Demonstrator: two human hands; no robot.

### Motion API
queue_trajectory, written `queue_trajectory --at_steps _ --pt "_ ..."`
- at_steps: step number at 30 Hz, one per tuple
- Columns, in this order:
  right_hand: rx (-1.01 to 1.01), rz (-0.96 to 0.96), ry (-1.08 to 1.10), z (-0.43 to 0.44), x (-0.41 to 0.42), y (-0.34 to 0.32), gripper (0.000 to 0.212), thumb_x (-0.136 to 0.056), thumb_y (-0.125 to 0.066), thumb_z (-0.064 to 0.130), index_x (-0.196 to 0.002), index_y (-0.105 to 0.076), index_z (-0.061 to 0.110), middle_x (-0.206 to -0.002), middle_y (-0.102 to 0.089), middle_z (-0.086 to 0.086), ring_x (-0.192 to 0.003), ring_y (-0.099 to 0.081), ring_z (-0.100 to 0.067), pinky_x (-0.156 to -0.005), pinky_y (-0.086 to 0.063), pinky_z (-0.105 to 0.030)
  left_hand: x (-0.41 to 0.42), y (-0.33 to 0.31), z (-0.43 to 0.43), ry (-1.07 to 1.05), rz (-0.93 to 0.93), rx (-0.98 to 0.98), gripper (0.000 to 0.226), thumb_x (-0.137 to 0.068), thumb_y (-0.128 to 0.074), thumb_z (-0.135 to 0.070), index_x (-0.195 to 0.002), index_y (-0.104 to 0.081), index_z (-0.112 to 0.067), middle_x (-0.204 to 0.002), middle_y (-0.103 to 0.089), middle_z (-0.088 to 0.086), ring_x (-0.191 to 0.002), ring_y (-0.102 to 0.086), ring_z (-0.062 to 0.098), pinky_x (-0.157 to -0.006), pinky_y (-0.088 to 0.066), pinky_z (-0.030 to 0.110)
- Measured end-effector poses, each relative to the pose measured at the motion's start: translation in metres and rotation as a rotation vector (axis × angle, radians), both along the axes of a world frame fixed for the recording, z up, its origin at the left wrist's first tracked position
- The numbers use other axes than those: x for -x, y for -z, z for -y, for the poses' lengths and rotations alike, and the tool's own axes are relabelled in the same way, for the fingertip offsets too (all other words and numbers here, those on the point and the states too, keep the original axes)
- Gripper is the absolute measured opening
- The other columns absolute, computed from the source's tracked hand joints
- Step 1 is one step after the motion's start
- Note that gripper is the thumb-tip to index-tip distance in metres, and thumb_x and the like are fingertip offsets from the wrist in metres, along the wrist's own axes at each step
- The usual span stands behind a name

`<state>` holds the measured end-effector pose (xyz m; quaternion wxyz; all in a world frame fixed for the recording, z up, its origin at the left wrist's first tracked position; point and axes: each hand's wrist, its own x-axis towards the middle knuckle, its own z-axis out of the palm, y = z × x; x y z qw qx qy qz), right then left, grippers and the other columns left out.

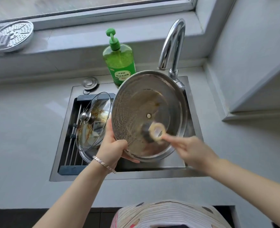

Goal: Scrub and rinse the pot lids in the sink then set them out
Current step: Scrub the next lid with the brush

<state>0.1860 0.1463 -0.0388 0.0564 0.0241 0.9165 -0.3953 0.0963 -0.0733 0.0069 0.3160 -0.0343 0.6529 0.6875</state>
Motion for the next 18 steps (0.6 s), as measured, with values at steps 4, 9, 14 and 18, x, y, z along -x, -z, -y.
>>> queue_trajectory --at_steps 4,9,14,18 --pt "0.017 0.021 -0.022 0.011 -0.006 0.003 0.048 -0.092 -0.049 0.023 -0.119 -0.036 0.061 -0.088 -0.073 -0.004 -0.067 -0.062 -0.011 -0.069 -0.051 -0.033 0.002 -0.004 -0.004 -0.030 -0.064 0.020 0.079 -0.060 -0.046 0.009 -0.118 -0.037 -0.045 -0.110 -0.055 0.008 -0.101 -0.058 0.047 -0.065 -0.053 0.060" --pt "0.055 0.003 0.086 0.000 -0.003 0.003 0.047 -0.092 -0.051 0.022 -0.117 -0.042 0.061 -0.109 -0.070 0.004 -0.098 -0.067 -0.016 -0.085 -0.052 -0.037 -0.007 -0.007 -0.001 -0.024 0.006 -0.007 0.079 -0.070 -0.041 0.021 -0.112 -0.040 -0.046 -0.107 -0.055 0.008 -0.078 -0.067 0.036 -0.044 -0.051 0.057" --pt "0.107 0.089 -0.083 0.023 -0.013 -0.002 0.051 -0.093 -0.051 0.019 -0.114 -0.041 0.064 -0.077 -0.069 -0.001 -0.055 -0.056 -0.008 -0.066 -0.048 -0.025 -0.007 -0.004 -0.007 -0.123 0.001 -0.025 0.087 -0.074 -0.031 0.030 -0.107 -0.042 -0.050 -0.108 -0.058 0.007 -0.095 -0.061 0.046 -0.054 -0.054 0.054" --pt "0.068 0.118 0.078 -0.003 0.002 0.009 0.045 -0.094 -0.051 0.020 -0.116 -0.046 0.059 -0.104 -0.072 0.001 -0.090 -0.067 -0.014 -0.082 -0.052 -0.033 -0.003 -0.010 -0.004 -0.168 -0.030 0.011 0.080 -0.073 -0.035 0.025 -0.112 -0.041 -0.045 -0.108 -0.054 0.002 -0.097 -0.060 0.045 -0.054 -0.054 0.056"
